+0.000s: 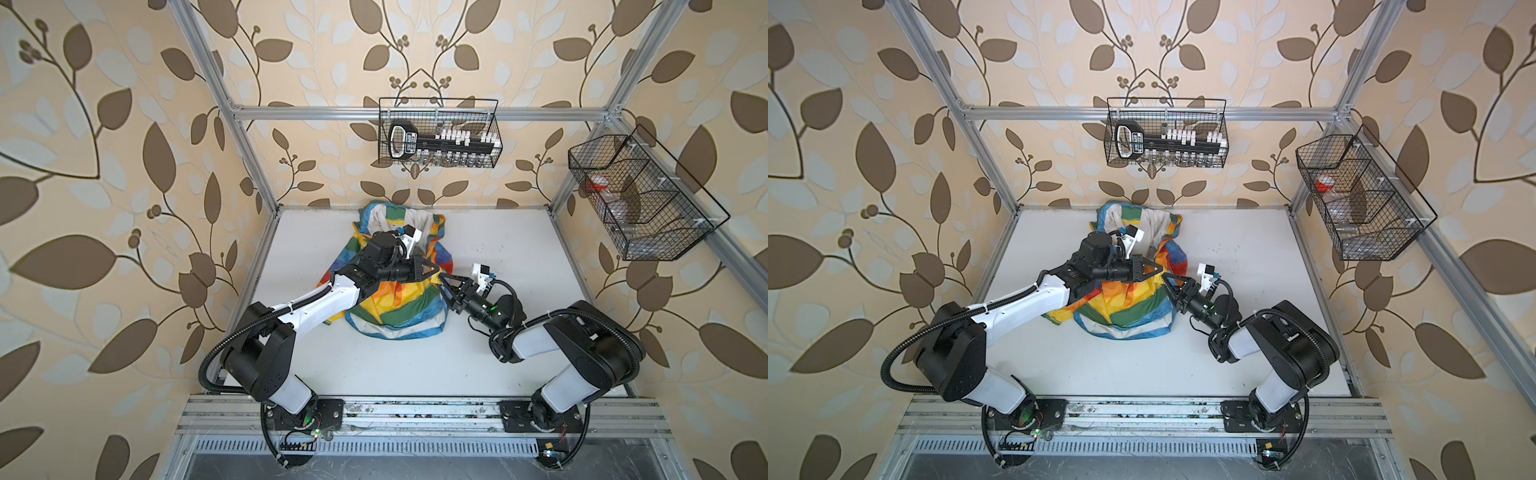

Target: Zip up the jacket

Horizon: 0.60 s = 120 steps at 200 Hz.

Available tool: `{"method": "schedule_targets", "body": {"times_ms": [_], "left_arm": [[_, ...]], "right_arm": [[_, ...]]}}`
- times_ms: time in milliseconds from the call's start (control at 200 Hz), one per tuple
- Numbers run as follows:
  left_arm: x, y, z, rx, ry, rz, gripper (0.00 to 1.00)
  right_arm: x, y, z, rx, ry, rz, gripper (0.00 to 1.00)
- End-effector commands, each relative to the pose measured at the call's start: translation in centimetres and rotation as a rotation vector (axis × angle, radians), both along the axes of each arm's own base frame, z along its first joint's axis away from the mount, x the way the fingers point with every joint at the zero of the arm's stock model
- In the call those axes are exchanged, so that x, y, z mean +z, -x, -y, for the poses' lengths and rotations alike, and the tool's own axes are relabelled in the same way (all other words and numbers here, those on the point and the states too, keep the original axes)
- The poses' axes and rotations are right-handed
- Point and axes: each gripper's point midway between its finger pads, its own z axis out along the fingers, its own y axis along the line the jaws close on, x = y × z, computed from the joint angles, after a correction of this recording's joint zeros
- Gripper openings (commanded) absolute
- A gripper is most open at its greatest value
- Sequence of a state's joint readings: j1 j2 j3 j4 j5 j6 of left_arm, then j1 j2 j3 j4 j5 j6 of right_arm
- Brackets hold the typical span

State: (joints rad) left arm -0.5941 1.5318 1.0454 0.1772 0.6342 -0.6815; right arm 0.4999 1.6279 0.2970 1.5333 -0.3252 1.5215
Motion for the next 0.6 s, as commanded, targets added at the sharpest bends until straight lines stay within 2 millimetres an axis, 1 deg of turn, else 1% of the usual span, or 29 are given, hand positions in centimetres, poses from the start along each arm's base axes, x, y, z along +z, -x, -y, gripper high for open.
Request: {"method": "schedule_targets", "body": {"times_ms": [0,50,90,175,240,330,395,595], "left_arm": [[2.7,1.1,0.0,-0.055,0.039,0.070,0.00],[2.7,1.1,-0.1,-0.054,0.037,0.068,0.00],[2.7,1.1,-0.2,-0.049,0.037,0.069,0.00],[2.7,1.1,-0.3,-0.046,0.037,0.063,0.00],[2.8,1.0,-0.3,-0.045,0.043,0.061,0.00],[3.0,0.9,-0.6,-0.038,0.050,0.062,0.00],[3.0,0.9,-0.8,-0.035,0.058,0.059,0.00],[3.1,0.9,-0.8,-0.038,0.066,0.051,0.00]], "right_arm": [[3.1,-0.2,0.3,-0.007,-0.093,0.059,0.62],[2.9,-0.3,0.3,-0.009,-0.097,0.050,0.59],[2.8,-0.4,0.4,-0.012,-0.096,0.046,0.52],[2.9,-0.3,0.5,-0.019,-0.089,0.057,0.44],[3.1,-0.2,0.7,-0.023,-0.084,0.067,0.44],[3.2,0.1,1.2,-0.034,-0.079,0.078,0.49],[3.3,0.2,1.5,-0.035,-0.076,0.084,0.50],[3.4,0.2,1.5,-0.025,-0.076,0.087,0.41]]}}
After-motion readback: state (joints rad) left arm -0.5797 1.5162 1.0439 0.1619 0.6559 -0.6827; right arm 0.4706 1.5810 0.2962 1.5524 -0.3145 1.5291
